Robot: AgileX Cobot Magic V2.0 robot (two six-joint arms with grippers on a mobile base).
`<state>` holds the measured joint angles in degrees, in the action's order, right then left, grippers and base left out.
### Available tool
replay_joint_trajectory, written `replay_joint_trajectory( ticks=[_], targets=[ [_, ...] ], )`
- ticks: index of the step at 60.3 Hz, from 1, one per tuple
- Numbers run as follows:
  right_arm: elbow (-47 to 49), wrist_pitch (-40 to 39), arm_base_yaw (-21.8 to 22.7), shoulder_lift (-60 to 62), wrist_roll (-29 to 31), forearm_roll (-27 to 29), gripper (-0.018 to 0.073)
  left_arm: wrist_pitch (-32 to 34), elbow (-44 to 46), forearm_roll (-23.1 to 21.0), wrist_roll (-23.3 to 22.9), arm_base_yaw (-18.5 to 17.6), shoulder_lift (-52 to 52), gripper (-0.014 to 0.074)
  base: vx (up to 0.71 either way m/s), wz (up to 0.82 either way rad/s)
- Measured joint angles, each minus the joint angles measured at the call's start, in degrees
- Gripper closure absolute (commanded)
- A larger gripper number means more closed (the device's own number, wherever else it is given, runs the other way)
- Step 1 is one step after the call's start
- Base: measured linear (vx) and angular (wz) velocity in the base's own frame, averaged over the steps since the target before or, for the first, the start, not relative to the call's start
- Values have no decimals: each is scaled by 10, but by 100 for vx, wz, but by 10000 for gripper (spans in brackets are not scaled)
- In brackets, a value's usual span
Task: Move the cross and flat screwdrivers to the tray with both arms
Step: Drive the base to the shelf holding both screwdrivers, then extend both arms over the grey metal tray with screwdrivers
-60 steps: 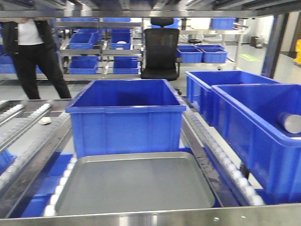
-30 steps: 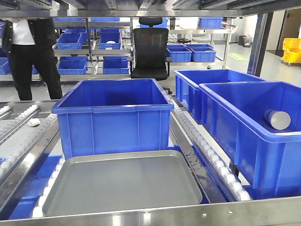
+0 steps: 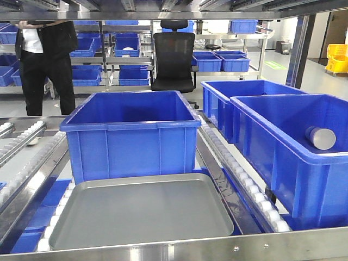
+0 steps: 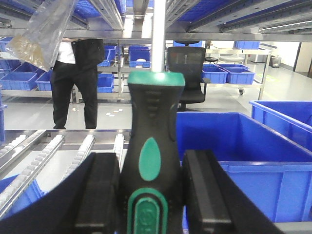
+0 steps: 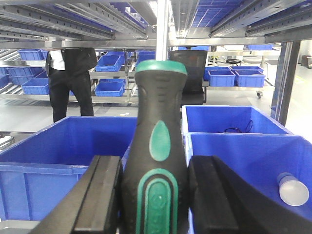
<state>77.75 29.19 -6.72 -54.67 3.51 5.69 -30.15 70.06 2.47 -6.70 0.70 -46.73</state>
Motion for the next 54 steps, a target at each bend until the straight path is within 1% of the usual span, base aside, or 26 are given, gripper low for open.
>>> replay_joint_trajectory(
  ticks=[9, 15, 18, 24, 27, 32, 37, 44, 49, 54],
  targets=[
    [0, -2, 0, 0, -1, 5, 567, 0, 0, 0, 0, 0, 0, 596, 0, 0],
    [0, 12, 0, 0, -3, 23, 567, -5, 0, -1, 0, 0, 0, 596, 0, 0],
    [0, 35, 0, 0, -4, 32, 567, -23, 0, -8, 0, 0, 0, 596, 0, 0],
    [-15, 83, 0, 2, -3, 56, 567, -95, -1, -28, 0, 0, 1, 596, 0, 0],
    [-36, 91, 0, 8, -2, 68, 567, -124, -9, -36, 1, 0, 2, 596, 0, 0],
    [-88, 96, 0, 25, 0, 91, 567, -144, -32, -47, 1, 0, 9, 596, 0, 0],
    [-139, 90, 0, 42, 2, 102, 567, -145, -66, -55, 1, 0, 19, 596, 0, 0],
    [-192, 59, 0, 60, 5, 107, 567, -129, -104, -68, 1, 0, 32, 596, 0, 0],
    [-213, 49, 0, 63, 7, 124, 567, -116, -129, -93, 2, 0, 33, 596, 0, 0],
    [-231, 37, 0, 51, 22, 158, 567, -103, -150, -132, 21, 0, 21, 596, 0, 0]
  ],
)
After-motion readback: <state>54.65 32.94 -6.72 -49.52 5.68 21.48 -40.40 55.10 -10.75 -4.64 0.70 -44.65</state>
